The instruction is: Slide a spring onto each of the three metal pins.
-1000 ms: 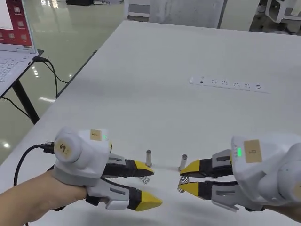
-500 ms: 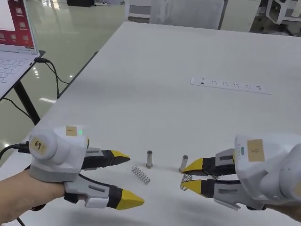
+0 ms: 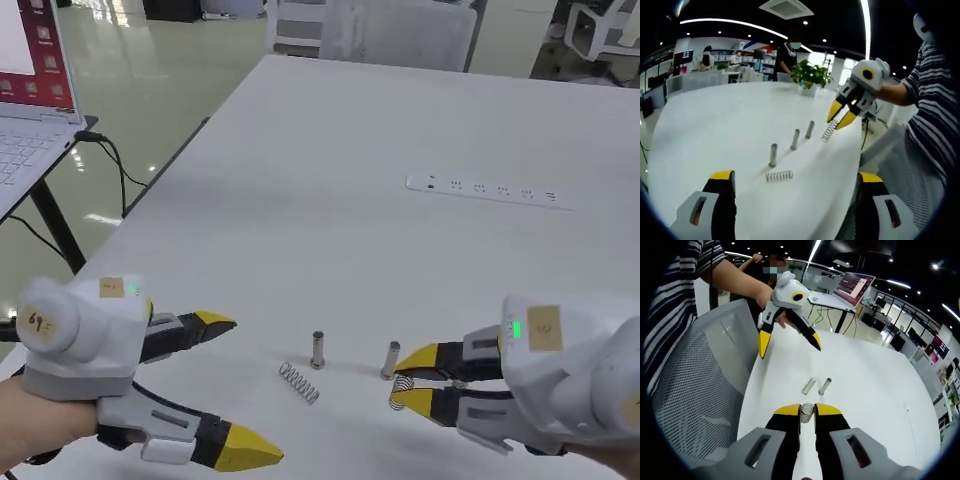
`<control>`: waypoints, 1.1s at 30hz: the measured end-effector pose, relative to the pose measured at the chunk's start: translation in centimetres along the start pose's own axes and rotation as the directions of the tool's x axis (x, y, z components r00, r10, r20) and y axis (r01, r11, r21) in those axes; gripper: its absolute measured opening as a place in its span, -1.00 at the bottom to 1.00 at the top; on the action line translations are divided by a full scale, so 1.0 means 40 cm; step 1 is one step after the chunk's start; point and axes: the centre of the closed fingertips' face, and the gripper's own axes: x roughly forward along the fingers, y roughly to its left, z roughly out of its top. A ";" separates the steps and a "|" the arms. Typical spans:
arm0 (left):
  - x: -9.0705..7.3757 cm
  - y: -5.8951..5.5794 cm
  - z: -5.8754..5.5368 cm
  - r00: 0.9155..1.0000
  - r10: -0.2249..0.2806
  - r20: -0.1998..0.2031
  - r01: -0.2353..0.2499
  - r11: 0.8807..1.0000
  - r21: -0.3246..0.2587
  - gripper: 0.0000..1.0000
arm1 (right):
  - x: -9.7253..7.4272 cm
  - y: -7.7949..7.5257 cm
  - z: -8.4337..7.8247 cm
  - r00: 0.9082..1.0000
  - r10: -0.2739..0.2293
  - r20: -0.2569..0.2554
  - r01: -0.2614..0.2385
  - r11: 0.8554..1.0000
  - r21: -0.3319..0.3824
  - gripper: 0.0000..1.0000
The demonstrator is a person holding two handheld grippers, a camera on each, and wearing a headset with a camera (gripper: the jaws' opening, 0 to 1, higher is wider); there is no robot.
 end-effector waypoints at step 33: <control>-0.034 0.031 -0.010 0.999 0.050 0.010 -0.050 0.998 -0.044 0.96 | 0.002 -0.158 -0.001 0.992 -0.125 0.012 0.121 0.977 0.173 -0.85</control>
